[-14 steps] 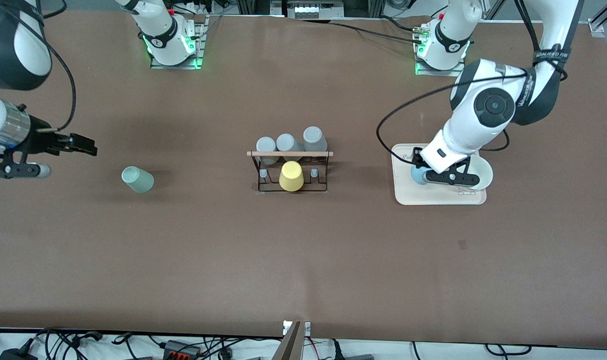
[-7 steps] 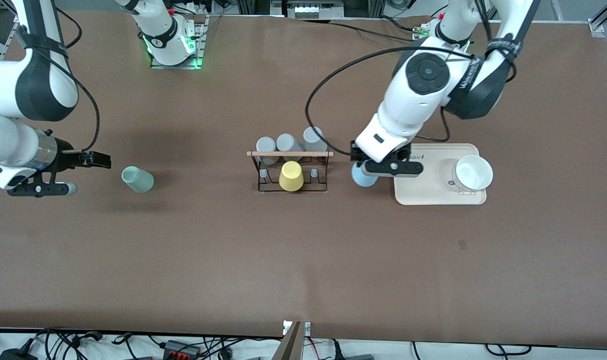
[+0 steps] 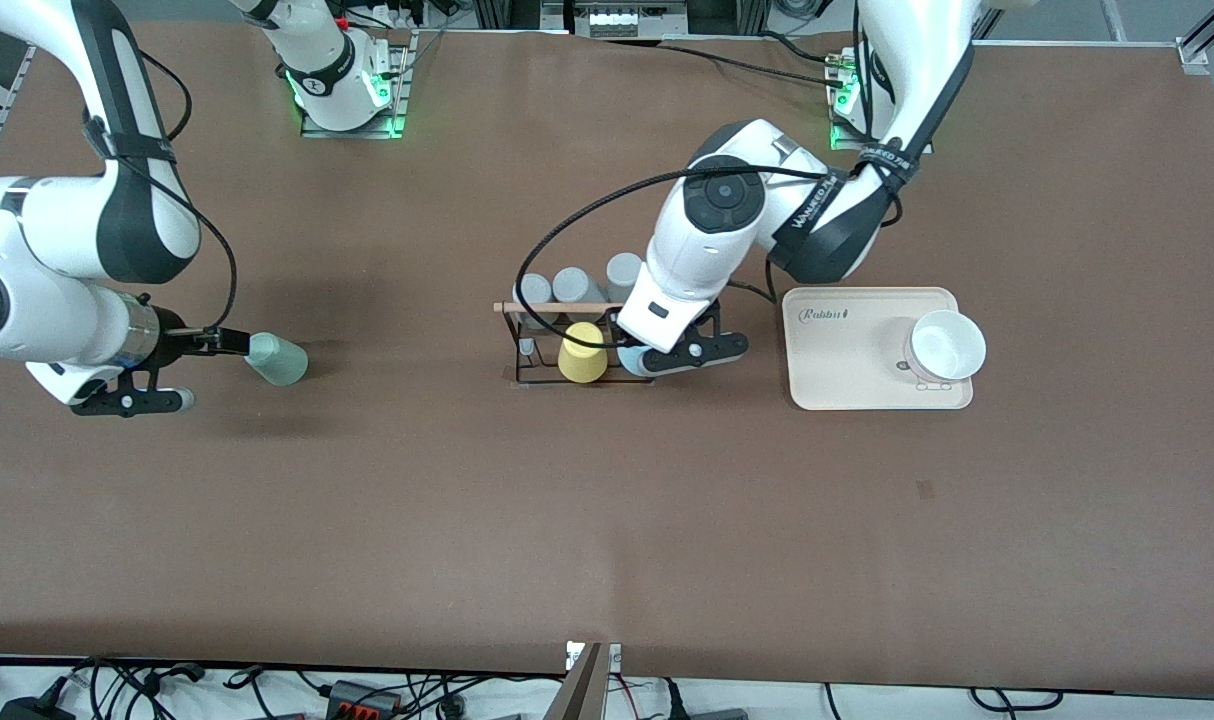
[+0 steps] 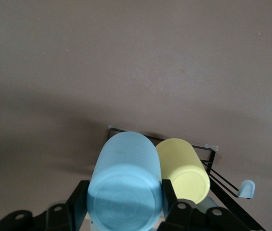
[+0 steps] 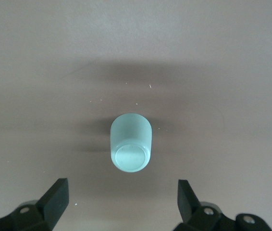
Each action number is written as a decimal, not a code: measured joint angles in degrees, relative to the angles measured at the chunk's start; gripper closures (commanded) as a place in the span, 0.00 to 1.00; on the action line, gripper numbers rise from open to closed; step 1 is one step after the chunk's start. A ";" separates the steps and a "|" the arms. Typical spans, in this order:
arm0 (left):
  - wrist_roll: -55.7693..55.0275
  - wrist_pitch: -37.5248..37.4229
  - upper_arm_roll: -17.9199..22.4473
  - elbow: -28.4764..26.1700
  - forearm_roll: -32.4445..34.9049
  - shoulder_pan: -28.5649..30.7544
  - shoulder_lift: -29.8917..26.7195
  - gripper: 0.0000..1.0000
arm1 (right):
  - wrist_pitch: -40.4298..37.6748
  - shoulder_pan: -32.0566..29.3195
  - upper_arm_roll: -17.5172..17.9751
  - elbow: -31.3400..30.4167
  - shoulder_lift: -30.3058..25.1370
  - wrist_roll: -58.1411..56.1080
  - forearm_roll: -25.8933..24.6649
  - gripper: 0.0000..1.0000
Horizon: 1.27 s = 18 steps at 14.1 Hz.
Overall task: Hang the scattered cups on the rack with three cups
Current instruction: 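Hang the blue cup while the right gripper grasps the teal cup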
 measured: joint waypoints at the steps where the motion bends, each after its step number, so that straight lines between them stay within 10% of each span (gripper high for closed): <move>1: -0.52 0.00 0.00 0.26 0.00 -0.32 0.00 0.81 | 0.82 -0.04 -0.01 -0.56 0.69 0.00 0.00 0.00; 18: -2.69 0.12 0.16 0.60 7.14 -4.22 3.98 0.77 | 9.72 -0.94 -0.14 -6.35 7.53 0.00 -0.01 0.00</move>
